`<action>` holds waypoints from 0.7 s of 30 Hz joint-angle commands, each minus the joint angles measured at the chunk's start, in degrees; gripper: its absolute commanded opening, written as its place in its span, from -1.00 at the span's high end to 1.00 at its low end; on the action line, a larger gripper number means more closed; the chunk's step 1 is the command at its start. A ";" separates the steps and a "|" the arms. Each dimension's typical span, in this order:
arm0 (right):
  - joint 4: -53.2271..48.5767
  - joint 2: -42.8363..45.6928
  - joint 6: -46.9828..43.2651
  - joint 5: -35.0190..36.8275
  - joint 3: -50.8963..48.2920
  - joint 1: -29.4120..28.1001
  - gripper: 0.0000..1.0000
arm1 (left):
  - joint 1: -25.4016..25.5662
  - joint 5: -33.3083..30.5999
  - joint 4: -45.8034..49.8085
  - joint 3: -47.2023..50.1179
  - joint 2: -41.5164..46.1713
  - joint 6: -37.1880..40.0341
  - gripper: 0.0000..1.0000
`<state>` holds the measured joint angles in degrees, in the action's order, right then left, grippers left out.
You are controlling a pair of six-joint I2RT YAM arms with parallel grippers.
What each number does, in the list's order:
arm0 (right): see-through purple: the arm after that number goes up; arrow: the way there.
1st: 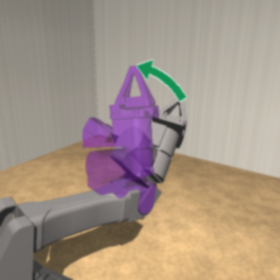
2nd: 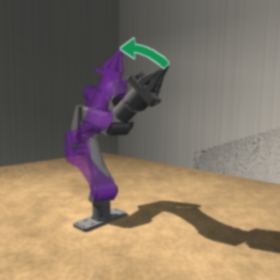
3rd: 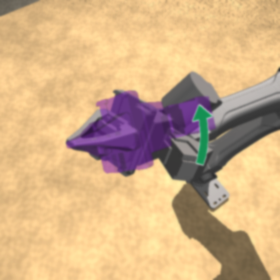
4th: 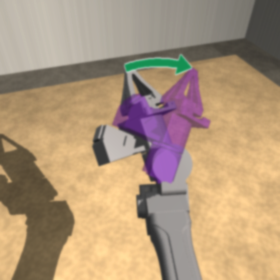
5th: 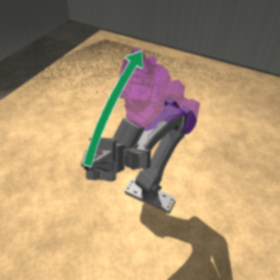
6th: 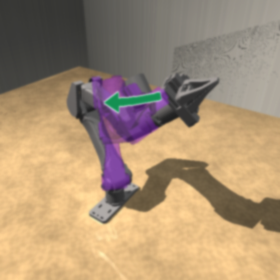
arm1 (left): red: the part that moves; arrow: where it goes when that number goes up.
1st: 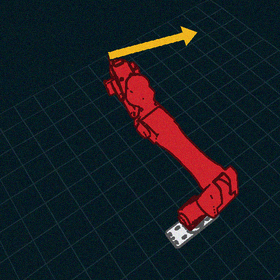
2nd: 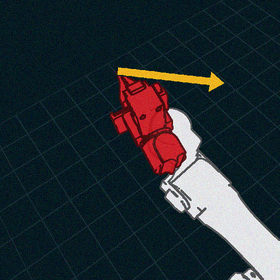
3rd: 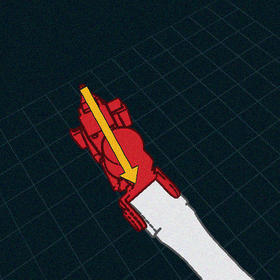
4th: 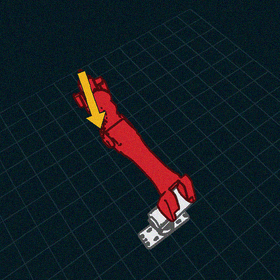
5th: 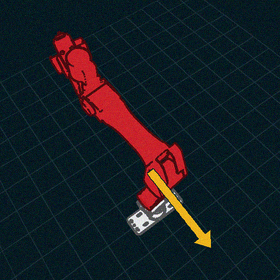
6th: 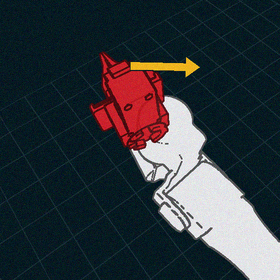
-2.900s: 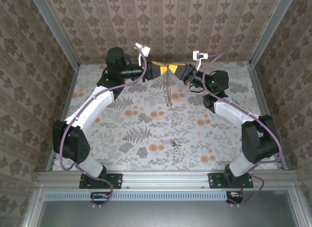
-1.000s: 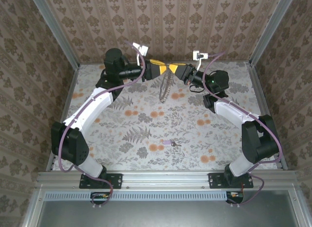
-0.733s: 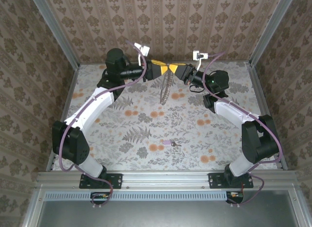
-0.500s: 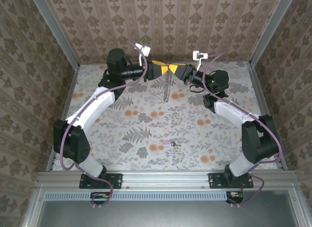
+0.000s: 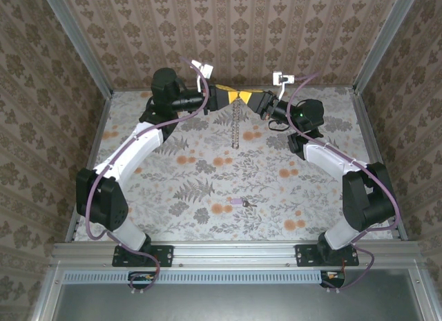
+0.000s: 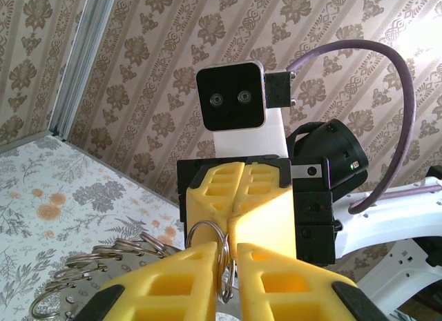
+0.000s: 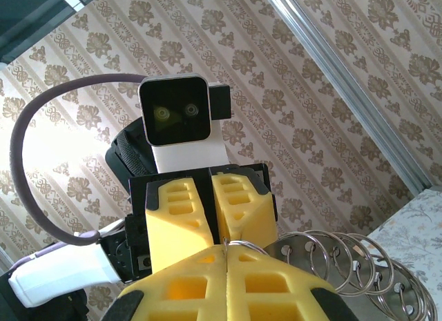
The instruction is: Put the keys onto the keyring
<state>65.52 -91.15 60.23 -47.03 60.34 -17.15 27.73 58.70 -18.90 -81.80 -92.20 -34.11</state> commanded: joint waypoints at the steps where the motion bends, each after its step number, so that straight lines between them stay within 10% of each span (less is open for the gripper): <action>1: 1.70 0.39 -0.46 -0.18 0.21 -0.22 1.00 | 0.63 1.78 -2.20 -1.86 -0.28 -0.26 0.72; 14: 0.13 0.45 -0.64 0.09 0.92 -0.42 1.00 | 1.19 2.43 0.47 -1.42 0.15 3.89 1.00; 21: -7.73 5.88 -2.55 3.06 -0.61 2.51 0.00 | 0.67 1.28 -0.72 0.88 2.15 6.61 1.00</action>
<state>61.06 -89.73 59.22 -46.48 60.25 -16.53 28.10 58.70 -18.04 -81.49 -92.20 -30.06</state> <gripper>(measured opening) 0.480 0.045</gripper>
